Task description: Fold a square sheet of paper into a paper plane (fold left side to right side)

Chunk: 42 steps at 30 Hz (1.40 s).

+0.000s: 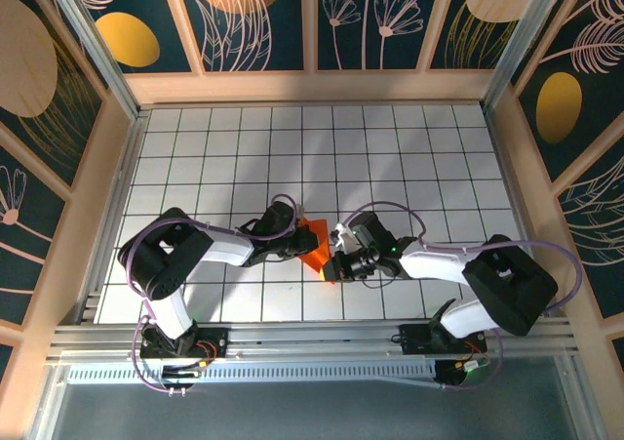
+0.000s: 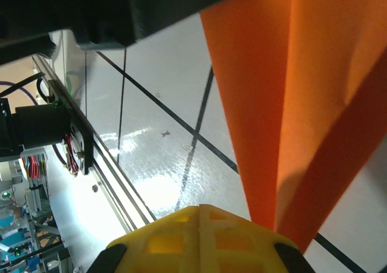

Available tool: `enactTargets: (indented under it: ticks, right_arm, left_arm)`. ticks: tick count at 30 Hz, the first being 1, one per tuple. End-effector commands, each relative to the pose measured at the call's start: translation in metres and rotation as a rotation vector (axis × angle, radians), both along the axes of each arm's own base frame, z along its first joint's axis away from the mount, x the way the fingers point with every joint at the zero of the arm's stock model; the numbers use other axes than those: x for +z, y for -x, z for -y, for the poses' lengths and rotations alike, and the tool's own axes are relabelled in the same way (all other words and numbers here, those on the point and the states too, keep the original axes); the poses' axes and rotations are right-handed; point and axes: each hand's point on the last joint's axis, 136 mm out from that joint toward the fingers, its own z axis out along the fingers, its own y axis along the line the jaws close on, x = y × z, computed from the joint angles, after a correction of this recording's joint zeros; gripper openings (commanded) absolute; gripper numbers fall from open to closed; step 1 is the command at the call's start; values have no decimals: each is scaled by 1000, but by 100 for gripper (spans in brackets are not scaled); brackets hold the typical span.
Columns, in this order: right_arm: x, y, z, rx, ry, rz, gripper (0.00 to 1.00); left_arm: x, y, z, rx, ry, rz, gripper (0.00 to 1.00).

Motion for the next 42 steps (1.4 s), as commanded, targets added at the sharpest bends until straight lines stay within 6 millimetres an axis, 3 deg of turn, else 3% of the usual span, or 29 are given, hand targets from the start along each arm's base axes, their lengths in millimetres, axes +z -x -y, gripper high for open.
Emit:
enactTargets:
  ticks: [1, 19, 30, 42]
  right_arm:
    - [-2, -1, -2, -18, -13, 7, 0]
    - [-5, -12, 1, -38, -5, 33, 0]
    - [-26, -5, 10, -41, 47, -5, 0]
    - [-33, 1, 13, -36, 65, -24, 0]
  left_arm:
    - [-32, 13, -23, 15, -129, -52, 0]
    - [-32, 13, -23, 16, -128, -51, 0]
    - [-32, 12, -23, 17, -127, -51, 0]
    - [-33, 13, -24, 18, -131, -52, 0]
